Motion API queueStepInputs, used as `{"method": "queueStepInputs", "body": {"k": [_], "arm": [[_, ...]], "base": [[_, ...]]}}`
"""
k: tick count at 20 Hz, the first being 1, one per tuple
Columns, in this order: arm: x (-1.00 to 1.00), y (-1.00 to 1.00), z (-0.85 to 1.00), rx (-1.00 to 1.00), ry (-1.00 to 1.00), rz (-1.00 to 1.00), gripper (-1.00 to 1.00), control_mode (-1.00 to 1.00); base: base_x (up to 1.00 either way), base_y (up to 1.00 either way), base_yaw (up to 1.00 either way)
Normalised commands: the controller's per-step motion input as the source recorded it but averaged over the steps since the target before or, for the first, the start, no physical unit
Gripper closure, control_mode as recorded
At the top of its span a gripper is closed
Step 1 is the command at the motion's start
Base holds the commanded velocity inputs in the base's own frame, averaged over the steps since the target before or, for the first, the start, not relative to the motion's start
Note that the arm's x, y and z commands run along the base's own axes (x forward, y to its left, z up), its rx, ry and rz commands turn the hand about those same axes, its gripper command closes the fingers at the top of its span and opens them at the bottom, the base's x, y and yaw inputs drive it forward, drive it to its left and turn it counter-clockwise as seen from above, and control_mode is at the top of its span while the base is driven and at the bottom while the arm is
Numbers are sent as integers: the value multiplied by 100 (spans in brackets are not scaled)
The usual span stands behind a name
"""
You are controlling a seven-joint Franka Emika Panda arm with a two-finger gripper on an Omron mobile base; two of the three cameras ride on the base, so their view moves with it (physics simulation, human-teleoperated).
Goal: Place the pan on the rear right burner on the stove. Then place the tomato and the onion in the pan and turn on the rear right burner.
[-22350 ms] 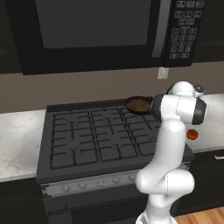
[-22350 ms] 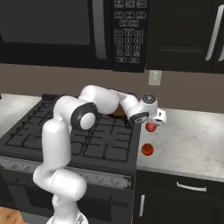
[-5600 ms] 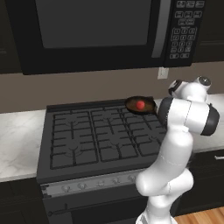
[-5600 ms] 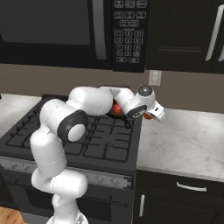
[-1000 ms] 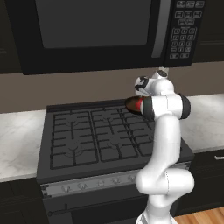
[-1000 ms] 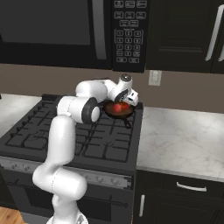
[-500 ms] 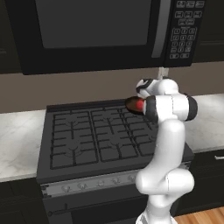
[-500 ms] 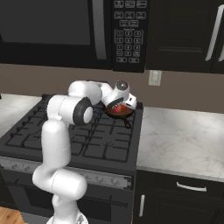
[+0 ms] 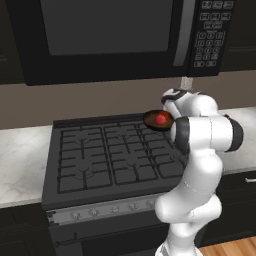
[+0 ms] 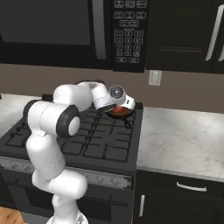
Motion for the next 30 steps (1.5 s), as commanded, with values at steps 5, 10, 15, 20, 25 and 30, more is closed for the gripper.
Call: {"method": "queueStepInputs", "body": {"k": [5,10,15,20,25,30], "arm": [[-74,0,75,-7,-19,0,-100,-100],[-76,0,63,-3,-13,0,-100,-100],[-69,0,50,0,-2,0,-100,-100],[-58,-3,80,0,-5,0,-100,-100],[-56,-8,96,0,-1,0,-100,-100],[-61,-22,84,5,2,-3,-100,-100]], "base": [[0,0,0],[0,0,0],[0,0,0],[0,0,0],[0,0,0],[0,0,0]]}}
